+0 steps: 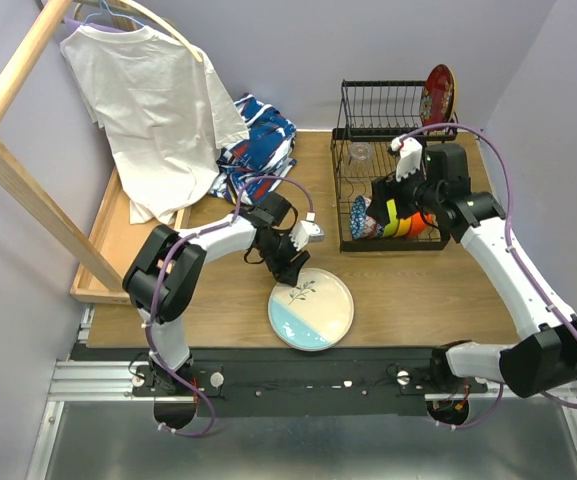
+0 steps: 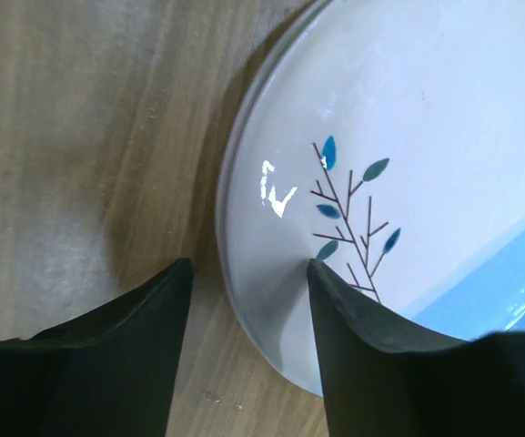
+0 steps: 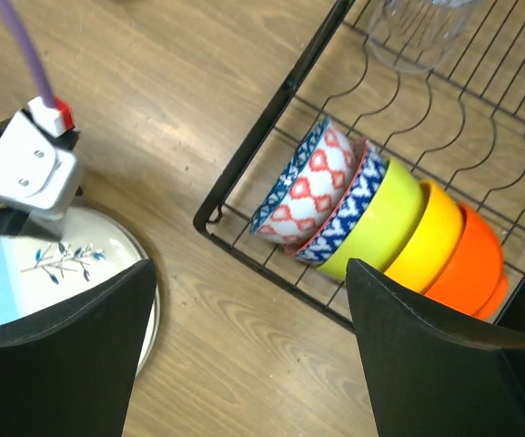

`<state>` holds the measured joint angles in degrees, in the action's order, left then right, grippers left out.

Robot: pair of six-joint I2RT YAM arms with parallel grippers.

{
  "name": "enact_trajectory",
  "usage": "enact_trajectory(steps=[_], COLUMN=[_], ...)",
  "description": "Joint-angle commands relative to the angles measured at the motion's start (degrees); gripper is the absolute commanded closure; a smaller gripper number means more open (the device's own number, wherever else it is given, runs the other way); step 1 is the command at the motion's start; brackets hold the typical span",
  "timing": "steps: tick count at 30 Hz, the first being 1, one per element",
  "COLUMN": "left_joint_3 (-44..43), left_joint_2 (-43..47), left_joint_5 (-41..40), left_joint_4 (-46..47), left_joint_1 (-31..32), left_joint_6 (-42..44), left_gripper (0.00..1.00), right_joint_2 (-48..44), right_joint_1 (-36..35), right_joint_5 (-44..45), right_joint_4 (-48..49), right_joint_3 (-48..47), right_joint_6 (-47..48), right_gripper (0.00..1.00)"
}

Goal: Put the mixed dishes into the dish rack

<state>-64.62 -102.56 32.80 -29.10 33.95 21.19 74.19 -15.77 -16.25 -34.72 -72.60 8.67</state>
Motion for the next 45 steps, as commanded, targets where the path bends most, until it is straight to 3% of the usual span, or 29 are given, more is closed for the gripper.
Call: enact_trajectory(steps=[1,4,9,11,16,20,26,32,39,45], left_joint_3=[-2.09,-3.58,-5.86,-6.48,-7.54,-6.4,-7.62,-11.05,-12.37,-12.81], left_joint_2=[-3.69,-5.36,-4.49,-2.83,-1.42,2.09,5.79,7.2,8.96,9.84], left_joint_5=[-0.19,0.69,-0.36,-0.45,3.4,3.85,4.9,5.87,6.75,6.49], left_joint_4=[-2.45,-3.06,-4.64,-6.14,-10.62,-10.62,-12.21,-12.38,-11.24,-10.19], left_joint_1=[0.76,0.94,0.85,0.94,0.85,0.94,0.94,1.11,1.29,1.38], left_joint_6=[2.19,2.45,2.45,3.24,5.7,5.09,5.62,4.48,2.45,1.4], left_gripper=[0.44,0.72,0.88,1.0,1.0,1.0,1.0,1.0,1.0,1.0], right_joint_2=[-2.56,-3.97,-3.44,-2.3,1.47,5.33,10.7,17.12,21.34,23.63], right_joint_1=[-0.05,-0.05,-0.05,0.04,-0.05,-0.31,-0.75,-2.07,-5.67,-6.11], right_joint_5=[-2.12,-2.73,-8.61,-11.15,-17.13,-27.75,-36.91,-41.66,-43.78,-45.18], right_joint_4=[1.32,2.46,7.03,9.83,13.71,15.47,13.46,10.2,12.39,16.61], right_joint_3=[4.47,10.0,18.62,21.09,23.11,23.99,22.68,18.72,17.49,16.61], right_joint_6=[1.27,1.78,4.34,5.74,8.2,12.33,19.8,25.17,22.98,16.66], right_gripper=[0.1,0.13,0.2,0.2,0.2,0.2,0.18,0.17,0.17,0.51])
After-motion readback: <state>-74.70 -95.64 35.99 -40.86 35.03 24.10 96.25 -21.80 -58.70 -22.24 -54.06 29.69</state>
